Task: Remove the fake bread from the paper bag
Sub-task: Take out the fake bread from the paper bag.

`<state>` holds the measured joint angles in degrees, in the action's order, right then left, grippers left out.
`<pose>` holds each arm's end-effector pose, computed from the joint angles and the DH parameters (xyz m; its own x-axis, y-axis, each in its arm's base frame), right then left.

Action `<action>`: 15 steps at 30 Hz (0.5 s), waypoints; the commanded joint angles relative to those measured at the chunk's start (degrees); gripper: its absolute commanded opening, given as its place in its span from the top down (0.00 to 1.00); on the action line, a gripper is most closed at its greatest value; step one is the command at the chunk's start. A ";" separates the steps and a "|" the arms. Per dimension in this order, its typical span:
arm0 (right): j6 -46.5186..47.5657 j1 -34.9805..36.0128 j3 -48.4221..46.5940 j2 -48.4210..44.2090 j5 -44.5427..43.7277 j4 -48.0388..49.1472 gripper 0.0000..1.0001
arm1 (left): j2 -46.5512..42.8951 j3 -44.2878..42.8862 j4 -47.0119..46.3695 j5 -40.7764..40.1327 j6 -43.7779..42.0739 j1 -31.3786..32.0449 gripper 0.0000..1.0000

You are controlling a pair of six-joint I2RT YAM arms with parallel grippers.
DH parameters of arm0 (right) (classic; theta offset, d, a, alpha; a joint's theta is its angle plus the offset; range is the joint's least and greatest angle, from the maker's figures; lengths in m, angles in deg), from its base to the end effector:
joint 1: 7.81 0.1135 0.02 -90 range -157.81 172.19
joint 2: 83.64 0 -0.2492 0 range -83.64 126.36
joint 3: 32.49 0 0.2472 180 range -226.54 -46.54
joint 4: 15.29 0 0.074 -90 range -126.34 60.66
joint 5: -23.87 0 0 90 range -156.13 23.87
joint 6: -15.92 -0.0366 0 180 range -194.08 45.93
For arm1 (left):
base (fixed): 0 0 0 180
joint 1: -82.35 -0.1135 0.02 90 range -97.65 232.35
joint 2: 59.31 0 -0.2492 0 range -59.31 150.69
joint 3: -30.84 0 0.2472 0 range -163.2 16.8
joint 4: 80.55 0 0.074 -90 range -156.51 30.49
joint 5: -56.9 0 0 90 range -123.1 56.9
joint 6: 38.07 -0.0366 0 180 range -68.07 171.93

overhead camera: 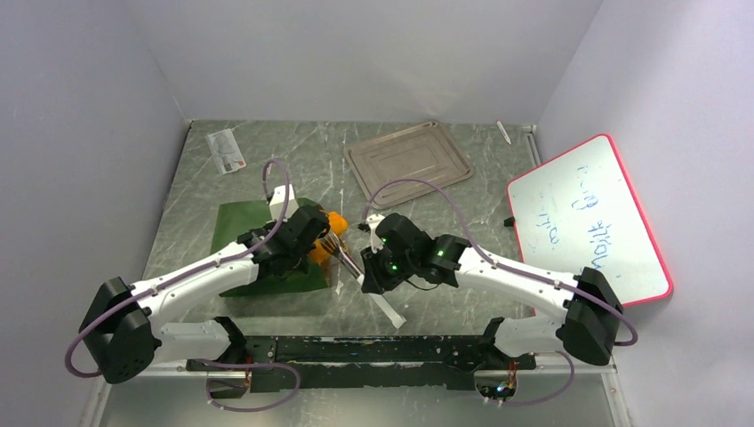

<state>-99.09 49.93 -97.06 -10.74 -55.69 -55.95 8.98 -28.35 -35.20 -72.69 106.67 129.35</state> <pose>0.1350 0.2264 0.2329 -0.7434 -0.3989 -0.5369 -0.6409 0.6544 0.4013 0.1748 -0.1533 0.2228 -0.5742 -0.3069 -0.7590 -0.2736 0.9457 -0.1754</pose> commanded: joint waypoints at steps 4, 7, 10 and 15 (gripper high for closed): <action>-0.25 0.09 -2.45 -4.12 0.01 -6.67 1.00 | 1.23 -2.93 -1.32 -2.32 0.54 0.20 0.93; -0.69 0.04 -2.84 -6.27 -0.30 -8.71 1.00 | 1.79 -3.02 -1.04 -2.43 0.80 0.13 0.93; -1.45 0.09 -3.70 -8.46 -1.60 -10.65 1.00 | 2.01 -2.98 -1.07 -2.35 0.78 0.11 0.93; -2.89 0.01 -5.37 -10.18 -5.24 -13.65 1.00 | 1.99 -2.08 -2.01 -1.91 0.67 0.11 0.93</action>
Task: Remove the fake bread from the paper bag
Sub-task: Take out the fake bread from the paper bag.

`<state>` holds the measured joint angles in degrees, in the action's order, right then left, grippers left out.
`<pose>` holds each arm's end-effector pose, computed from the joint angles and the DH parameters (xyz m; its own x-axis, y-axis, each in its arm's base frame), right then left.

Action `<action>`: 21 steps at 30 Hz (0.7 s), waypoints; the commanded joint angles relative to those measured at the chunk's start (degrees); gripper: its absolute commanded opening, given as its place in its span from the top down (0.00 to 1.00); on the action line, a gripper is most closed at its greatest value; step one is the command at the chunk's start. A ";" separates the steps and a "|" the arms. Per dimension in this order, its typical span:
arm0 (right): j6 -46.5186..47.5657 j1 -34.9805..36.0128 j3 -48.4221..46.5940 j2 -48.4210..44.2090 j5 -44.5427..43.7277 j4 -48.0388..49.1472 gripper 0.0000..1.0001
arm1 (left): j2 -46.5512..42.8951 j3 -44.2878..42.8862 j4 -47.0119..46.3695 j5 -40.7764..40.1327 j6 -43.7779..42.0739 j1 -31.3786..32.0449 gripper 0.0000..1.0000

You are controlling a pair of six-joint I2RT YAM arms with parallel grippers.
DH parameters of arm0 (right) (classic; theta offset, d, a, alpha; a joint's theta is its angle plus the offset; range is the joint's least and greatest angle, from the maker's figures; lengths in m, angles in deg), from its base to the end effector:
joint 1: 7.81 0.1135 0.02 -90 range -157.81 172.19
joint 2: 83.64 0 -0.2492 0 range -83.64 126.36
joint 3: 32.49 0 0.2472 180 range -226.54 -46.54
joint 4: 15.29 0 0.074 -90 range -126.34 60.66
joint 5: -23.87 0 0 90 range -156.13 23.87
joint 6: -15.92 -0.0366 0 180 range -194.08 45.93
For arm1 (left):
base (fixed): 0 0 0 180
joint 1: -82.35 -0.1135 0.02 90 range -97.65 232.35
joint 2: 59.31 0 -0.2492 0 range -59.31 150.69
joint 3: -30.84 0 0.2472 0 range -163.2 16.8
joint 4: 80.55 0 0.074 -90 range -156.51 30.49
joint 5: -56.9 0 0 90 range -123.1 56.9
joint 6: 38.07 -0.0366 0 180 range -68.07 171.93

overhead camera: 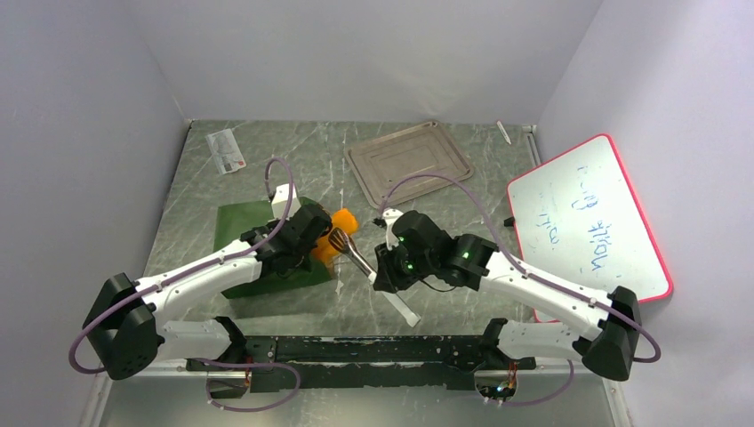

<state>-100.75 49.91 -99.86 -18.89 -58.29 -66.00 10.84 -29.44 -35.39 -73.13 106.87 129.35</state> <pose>0.1209 0.2007 0.2681 -0.7529 -0.3593 -0.5513 -0.6135 0.6863 0.3905 0.1791 -0.1576 0.2219 -0.5736 -0.3039 -0.7607 -0.2802 0.9454 -0.1664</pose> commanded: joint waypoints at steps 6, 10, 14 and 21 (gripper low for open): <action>-4.42 -0.03 -3.65 -2.58 -10.44 -7.90 1.00 | 0.25 -1.17 -2.05 -1.70 0.06 0.11 0.93; -7.15 -0.24 -6.20 -2.35 -16.47 -9.49 1.00 | -0.10 -1.12 -3.04 -1.37 -1.24 0.07 0.93; -8.16 -1.46 -8.78 -0.33 -20.29 -9.41 1.00 | -0.29 -0.80 -3.55 -1.04 -2.04 -0.24 0.93; -8.49 -9.62 -13.43 2.53 -20.87 -6.86 1.00 | -2.21 1.28 -5.38 0.61 -3.26 -1.12 0.93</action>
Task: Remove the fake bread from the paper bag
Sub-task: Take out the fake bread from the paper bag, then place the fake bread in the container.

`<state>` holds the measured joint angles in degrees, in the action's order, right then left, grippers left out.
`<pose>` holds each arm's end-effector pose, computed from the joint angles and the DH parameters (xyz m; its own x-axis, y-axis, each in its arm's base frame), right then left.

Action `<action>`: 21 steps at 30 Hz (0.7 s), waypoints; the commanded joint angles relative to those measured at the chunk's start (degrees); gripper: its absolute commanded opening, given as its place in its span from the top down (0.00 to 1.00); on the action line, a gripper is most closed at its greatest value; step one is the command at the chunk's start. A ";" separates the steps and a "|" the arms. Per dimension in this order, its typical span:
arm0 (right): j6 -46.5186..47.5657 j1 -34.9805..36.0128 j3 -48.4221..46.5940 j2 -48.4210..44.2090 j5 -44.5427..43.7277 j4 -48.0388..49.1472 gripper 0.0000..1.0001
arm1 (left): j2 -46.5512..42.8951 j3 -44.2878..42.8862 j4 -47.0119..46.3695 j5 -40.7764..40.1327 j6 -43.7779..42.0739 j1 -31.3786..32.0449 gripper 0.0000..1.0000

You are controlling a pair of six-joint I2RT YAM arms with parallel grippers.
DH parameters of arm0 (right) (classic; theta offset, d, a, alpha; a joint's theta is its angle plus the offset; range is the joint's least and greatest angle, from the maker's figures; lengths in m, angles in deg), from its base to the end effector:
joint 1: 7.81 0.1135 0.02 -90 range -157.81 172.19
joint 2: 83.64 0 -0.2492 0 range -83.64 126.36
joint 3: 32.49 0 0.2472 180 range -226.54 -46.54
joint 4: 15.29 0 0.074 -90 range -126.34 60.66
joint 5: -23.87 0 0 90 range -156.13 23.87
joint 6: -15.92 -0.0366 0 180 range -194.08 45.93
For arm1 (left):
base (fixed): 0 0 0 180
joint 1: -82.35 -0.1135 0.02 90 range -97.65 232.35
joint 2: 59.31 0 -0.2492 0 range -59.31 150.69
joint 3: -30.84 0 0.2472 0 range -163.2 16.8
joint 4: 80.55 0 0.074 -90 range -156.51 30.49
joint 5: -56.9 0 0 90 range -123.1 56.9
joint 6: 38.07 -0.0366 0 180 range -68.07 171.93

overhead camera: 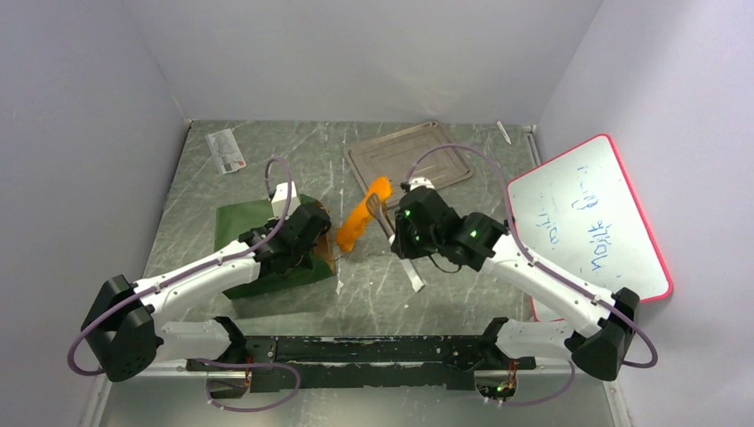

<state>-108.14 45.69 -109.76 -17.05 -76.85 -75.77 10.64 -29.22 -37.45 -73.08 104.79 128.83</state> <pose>0.1452 0.1848 0.3040 -0.7787 -0.1273 -0.6143 -0.3407 0.9080 0.2438 0.1820 -0.1575 0.2237 -0.5626 -0.2946 -0.7724 -0.2637 0.9495 -0.1701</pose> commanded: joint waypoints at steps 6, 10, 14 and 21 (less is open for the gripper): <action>-0.74 -14.03 -6.39 3.55 2.42 9.03 1.00 | -3.82 1.99 -3.82 1.13 -2.89 -0.69 0.93; -1.36 -19.89 -8.08 7.13 6.21 13.85 1.00 | -4.49 1.90 -3.61 1.83 -3.95 -0.76 0.93; -2.69 -27.72 -9.38 12.15 11.08 19.95 1.00 | -4.92 1.91 -3.75 2.94 -4.71 -0.74 0.93; -6.84 -39.30 -12.74 24.61 24.81 30.17 1.00 | -5.26 1.70 -4.70 4.71 -7.02 -0.72 0.93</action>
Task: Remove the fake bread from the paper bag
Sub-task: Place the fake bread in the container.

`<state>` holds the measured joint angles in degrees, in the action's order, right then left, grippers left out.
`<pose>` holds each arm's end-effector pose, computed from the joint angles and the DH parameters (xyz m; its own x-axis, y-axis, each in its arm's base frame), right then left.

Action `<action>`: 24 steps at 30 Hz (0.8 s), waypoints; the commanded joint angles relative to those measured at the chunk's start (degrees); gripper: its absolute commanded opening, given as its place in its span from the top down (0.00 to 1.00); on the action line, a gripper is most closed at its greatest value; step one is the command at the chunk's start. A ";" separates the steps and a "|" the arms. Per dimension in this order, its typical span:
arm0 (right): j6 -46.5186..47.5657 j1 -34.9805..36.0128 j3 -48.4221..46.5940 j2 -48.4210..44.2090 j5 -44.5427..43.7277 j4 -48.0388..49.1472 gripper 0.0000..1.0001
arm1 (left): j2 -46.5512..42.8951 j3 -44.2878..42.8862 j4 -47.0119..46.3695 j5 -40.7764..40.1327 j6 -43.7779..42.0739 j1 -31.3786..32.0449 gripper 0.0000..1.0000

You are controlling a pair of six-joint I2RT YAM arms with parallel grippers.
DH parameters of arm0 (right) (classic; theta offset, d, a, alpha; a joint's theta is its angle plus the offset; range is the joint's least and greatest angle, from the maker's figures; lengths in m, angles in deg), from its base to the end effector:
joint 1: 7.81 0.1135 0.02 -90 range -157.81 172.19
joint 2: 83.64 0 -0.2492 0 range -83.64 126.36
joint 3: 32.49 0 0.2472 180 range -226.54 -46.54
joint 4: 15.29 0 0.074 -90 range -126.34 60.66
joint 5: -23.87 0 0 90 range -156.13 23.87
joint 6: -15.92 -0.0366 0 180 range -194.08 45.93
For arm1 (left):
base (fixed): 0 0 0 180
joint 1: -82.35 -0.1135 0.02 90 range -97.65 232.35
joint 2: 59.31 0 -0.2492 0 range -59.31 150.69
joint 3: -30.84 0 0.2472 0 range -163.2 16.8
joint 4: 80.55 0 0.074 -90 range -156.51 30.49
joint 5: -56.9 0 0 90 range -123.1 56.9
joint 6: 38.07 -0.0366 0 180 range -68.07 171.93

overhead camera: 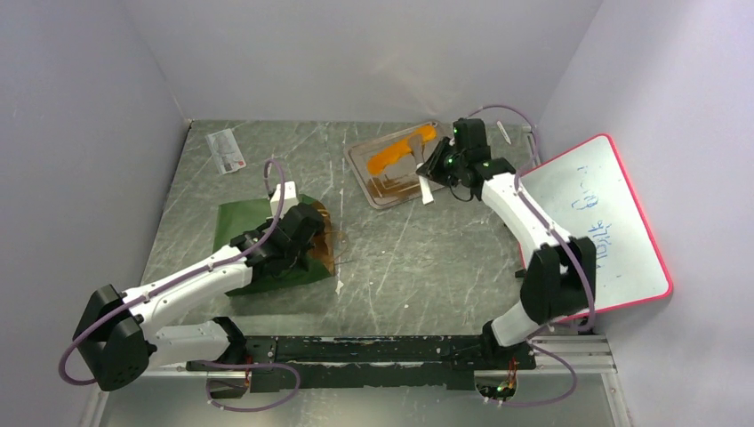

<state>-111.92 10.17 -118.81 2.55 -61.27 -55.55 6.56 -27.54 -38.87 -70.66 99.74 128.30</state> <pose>0.3178 0.1064 0.2915 -0.7106 0.4120 -0.5703 0.0845 0.8547 0.5122 0.1763 -0.1502 0.2308 -0.5701 -0.2554 -0.7808 -0.1933 0.9655 -0.1747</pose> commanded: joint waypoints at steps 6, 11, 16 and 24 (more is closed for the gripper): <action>-5.24 -7.51 -10.68 17.05 15.84 14.84 1.00 | -0.85 0.43 -4.45 4.27 -2.79 -0.24 0.93; -7.06 -9.13 -14.35 24.40 17.81 16.43 1.00 | -0.50 0.50 -4.91 4.88 -3.56 -0.30 0.93; -6.96 -9.63 -15.58 27.95 17.99 15.41 1.00 | -0.68 0.47 -4.72 4.78 -4.09 -0.28 0.93; -6.64 -9.64 -12.51 28.06 18.05 15.85 0.70 | -1.22 1.09 -4.46 4.74 -3.61 -0.30 0.93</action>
<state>-118.46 0.79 -132.14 31.06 -44.83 -42.42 6.47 -27.21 -41.03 -67.25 96.27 128.30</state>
